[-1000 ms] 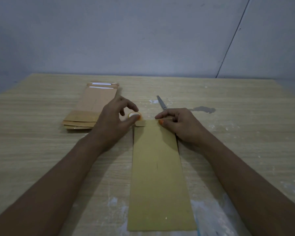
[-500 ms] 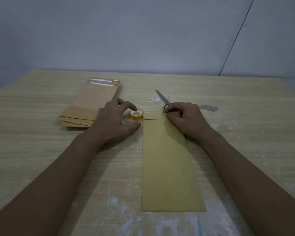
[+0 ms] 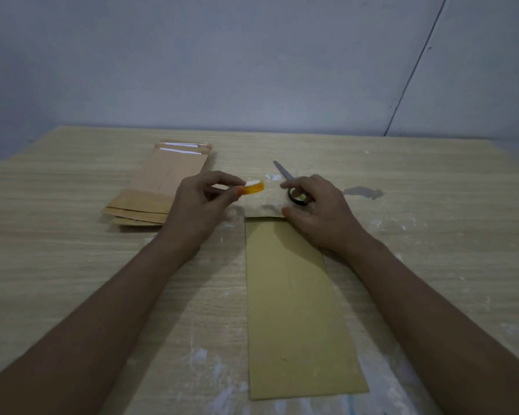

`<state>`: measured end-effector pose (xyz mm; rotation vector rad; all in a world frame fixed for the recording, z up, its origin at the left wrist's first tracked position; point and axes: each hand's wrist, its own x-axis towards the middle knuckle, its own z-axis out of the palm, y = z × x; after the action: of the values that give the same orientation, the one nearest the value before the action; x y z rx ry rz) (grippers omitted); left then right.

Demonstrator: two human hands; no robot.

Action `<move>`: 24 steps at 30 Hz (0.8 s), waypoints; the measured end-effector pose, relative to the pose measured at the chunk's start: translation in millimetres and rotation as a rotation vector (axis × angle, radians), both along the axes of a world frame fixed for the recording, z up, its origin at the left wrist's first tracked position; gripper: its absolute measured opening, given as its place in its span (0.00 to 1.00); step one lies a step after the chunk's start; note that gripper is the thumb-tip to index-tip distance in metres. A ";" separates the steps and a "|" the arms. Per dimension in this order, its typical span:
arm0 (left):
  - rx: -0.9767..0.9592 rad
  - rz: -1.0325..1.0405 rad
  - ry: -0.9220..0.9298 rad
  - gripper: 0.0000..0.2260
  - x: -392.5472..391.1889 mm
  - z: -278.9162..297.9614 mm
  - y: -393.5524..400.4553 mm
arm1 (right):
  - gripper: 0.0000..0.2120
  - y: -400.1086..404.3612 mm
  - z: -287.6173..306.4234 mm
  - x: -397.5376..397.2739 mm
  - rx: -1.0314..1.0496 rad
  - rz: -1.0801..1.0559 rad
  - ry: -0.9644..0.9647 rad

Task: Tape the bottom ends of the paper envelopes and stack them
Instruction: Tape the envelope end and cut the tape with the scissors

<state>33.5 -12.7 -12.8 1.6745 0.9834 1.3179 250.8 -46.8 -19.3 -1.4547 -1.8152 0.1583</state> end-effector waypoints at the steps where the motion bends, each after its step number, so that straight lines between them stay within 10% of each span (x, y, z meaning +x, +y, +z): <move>1: -0.019 -0.021 -0.034 0.05 3.3 2.1 -3.5 | 0.20 -2.1 2.2 -1.6 0.020 0.028 0.058; 24: -0.174 -0.110 -0.172 0.17 9.8 10.3 -12.4 | 0.07 -10.0 11.7 -14.7 -0.039 0.229 0.244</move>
<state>43.3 -25.1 -2.5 1.4383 0.8666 1.2434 236.1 -56.8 -7.6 -1.1926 -1.7789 0.4676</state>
